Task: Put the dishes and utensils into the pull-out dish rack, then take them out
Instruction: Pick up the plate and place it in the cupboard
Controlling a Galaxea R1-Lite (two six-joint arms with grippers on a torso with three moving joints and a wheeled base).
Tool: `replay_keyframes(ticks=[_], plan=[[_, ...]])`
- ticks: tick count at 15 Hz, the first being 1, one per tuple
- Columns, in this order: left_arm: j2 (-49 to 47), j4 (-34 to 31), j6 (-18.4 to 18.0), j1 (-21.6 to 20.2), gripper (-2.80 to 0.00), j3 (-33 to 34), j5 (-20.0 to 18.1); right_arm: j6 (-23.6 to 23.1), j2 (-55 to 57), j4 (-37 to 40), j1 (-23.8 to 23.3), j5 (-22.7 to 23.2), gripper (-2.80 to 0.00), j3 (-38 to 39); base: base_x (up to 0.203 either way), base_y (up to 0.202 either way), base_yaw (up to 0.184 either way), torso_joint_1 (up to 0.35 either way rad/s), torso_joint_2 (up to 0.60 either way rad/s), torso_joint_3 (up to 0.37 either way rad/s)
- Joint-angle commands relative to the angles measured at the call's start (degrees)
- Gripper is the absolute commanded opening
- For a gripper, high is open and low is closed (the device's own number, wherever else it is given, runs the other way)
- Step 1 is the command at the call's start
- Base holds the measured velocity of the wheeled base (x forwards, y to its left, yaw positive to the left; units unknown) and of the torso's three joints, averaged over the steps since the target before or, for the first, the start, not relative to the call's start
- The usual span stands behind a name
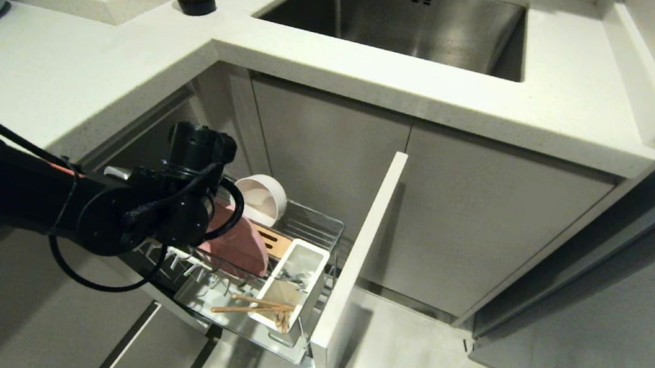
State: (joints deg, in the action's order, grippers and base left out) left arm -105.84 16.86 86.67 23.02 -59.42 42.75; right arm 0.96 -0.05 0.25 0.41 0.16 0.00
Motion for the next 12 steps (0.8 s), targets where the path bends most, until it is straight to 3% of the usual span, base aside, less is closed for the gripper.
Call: replay_keyframes(ticks=[1, 12], plan=[[-0.3, 0.2, 0.5, 0.0, -2.8, 0.1, 0.2, 0.0, 0.0, 0.0, 0.0, 0.0, -2.8, 0.0, 0.0, 0.0, 0.0, 0.0, 0.0, 0.0], [-0.2, -2.2, 0.6, 0.0, -2.8, 0.4, 0.2, 0.0, 0.0, 0.0, 0.0, 0.0, -2.8, 0.0, 0.0, 0.0, 0.0, 0.0, 0.0, 0.0]])
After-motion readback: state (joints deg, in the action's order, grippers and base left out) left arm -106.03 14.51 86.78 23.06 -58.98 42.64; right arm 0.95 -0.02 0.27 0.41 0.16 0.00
